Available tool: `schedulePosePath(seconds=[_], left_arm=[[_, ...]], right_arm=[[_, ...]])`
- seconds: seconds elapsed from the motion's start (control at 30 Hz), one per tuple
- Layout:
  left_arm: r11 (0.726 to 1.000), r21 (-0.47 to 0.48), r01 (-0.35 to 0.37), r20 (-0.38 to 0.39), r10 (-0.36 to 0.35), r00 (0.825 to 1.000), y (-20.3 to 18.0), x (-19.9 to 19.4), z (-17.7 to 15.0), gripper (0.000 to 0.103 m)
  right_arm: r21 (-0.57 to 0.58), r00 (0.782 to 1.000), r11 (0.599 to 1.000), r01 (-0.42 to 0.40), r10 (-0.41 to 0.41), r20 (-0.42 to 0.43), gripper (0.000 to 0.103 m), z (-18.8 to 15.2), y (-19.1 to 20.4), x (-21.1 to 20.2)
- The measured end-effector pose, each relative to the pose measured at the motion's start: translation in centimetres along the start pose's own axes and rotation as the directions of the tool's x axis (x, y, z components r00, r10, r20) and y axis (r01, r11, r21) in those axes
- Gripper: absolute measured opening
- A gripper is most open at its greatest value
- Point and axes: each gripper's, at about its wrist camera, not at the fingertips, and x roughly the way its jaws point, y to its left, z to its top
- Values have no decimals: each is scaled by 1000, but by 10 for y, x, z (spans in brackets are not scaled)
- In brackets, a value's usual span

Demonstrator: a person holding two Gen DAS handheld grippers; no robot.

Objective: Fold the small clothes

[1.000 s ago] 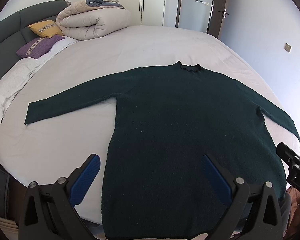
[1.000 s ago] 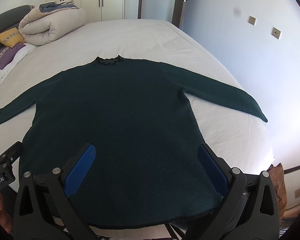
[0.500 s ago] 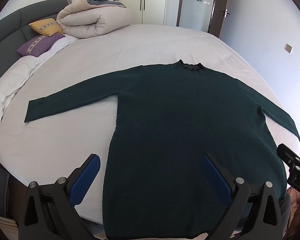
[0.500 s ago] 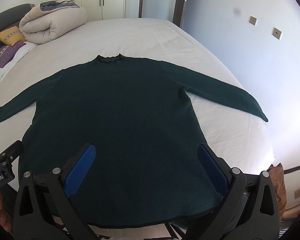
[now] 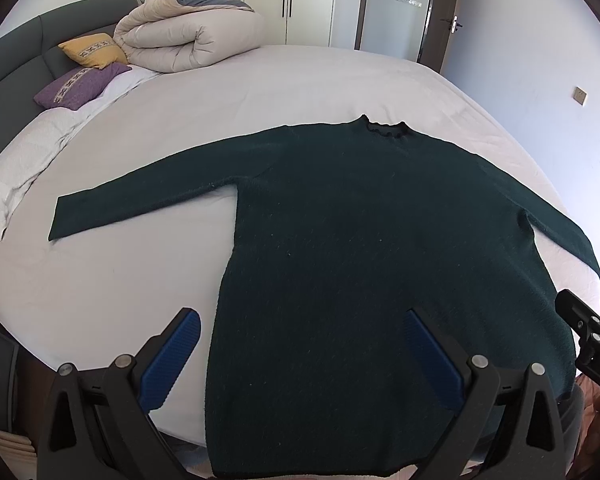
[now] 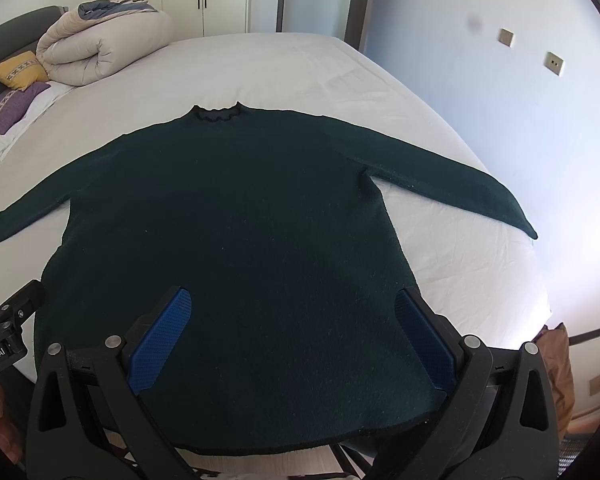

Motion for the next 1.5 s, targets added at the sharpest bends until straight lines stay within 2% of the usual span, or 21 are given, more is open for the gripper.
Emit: schedulePosePath(seconds=[1.23, 1.3, 1.4, 1.5], left_arm=[[1000, 4, -13, -28, 14, 1000, -1, 10, -5, 103], [1000, 8, -19, -22, 19, 1000, -2, 12, -4, 103], [999, 32, -44, 25, 43, 999, -6, 10, -5, 103], [997, 72, -36, 36, 34, 999, -11, 13, -4, 103]], right_arm=[[15, 1000, 1000, -2, 3, -13, 103, -6, 2, 11], [44, 1000, 999, -29, 28, 3, 103, -5, -5, 10], [135, 991, 982, -128, 122, 56, 103, -3, -30, 9], [278, 966, 928, -247, 216, 140, 103, 2, -84, 13]])
